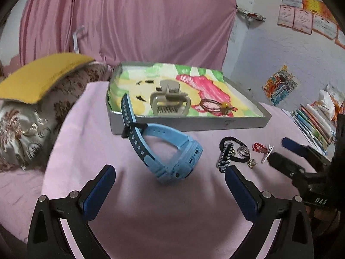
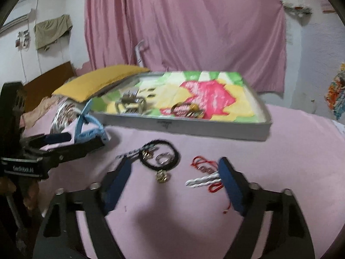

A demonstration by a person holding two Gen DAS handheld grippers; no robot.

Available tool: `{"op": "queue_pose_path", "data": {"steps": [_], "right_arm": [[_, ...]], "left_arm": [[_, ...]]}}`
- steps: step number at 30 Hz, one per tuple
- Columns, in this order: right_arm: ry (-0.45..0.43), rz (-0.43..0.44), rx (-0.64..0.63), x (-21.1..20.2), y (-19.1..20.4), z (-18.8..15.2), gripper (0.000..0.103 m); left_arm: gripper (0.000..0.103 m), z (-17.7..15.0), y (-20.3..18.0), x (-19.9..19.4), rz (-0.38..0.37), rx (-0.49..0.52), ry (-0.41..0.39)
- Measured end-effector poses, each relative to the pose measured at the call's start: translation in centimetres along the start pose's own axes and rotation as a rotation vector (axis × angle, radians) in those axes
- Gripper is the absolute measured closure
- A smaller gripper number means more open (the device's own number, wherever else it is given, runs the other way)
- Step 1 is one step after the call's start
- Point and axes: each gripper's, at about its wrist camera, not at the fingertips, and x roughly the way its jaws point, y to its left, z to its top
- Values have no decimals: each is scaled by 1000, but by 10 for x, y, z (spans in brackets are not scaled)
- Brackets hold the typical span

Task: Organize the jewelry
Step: 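Grasp the blue smartwatch with the left gripper while the right grasps the silver charm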

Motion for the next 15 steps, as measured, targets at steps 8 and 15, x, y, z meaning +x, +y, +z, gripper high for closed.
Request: {"op": "queue_pose_path", "data": {"steps": [8, 15], "right_arm": [[98, 50, -19, 15, 4, 0, 67], [135, 81, -51, 21, 11, 1, 79]], "left_arm": [[14, 6, -7, 17, -4, 30, 65], [35, 11, -9, 28, 5, 66, 106]]}}
